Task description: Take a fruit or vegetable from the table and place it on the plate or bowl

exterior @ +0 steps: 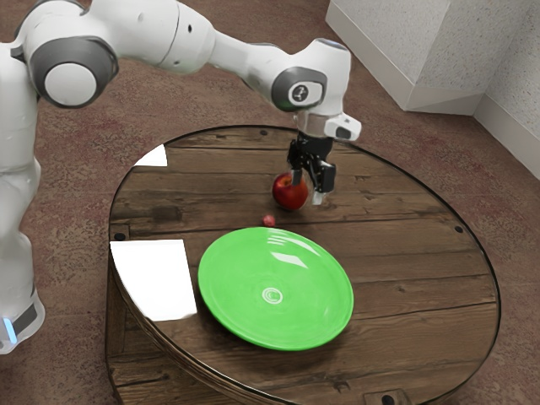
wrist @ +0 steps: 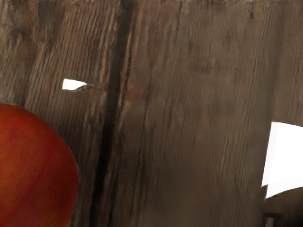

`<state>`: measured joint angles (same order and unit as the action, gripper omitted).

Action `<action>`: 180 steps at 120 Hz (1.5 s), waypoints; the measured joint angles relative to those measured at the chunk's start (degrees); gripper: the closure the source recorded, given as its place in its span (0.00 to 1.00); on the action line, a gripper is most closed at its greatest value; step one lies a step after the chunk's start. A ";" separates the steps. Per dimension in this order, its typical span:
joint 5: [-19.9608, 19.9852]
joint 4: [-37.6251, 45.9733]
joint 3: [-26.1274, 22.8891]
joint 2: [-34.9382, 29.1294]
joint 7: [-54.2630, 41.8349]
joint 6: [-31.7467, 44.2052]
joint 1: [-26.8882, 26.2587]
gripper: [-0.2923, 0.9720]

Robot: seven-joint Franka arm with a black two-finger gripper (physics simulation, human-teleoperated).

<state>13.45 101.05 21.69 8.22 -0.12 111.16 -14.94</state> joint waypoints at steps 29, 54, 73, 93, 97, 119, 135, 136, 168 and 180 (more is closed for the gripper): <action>1.00 -0.04 0.29 0.48 -3.91 0.74 4.10 0.23; 1.72 -0.04 0.31 1.33 -6.25 0.94 5.57 0.23; 3.31 -0.10 -0.14 4.99 -7.57 1.05 6.30 0.23; 4.42 -0.13 -0.25 5.59 -8.54 1.52 6.33 0.41; 4.34 -0.13 -0.26 5.51 -8.62 1.64 6.37 0.51; 0.92 -0.57 -0.22 -3.03 -7.10 2.54 0.84 0.65; -1.99 1.64 -0.04 -9.20 -3.56 2.77 -12.24 0.61; -2.18 2.09 -0.04 -9.70 -3.28 2.78 -13.16 0.61; -6.56 12.13 0.02 -17.45 6.00 2.83 -18.92 0.61; -7.79 12.28 -0.05 -17.77 9.53 2.78 -21.87 0.61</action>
<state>5.66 113.33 21.64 -9.56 9.41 113.94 -36.81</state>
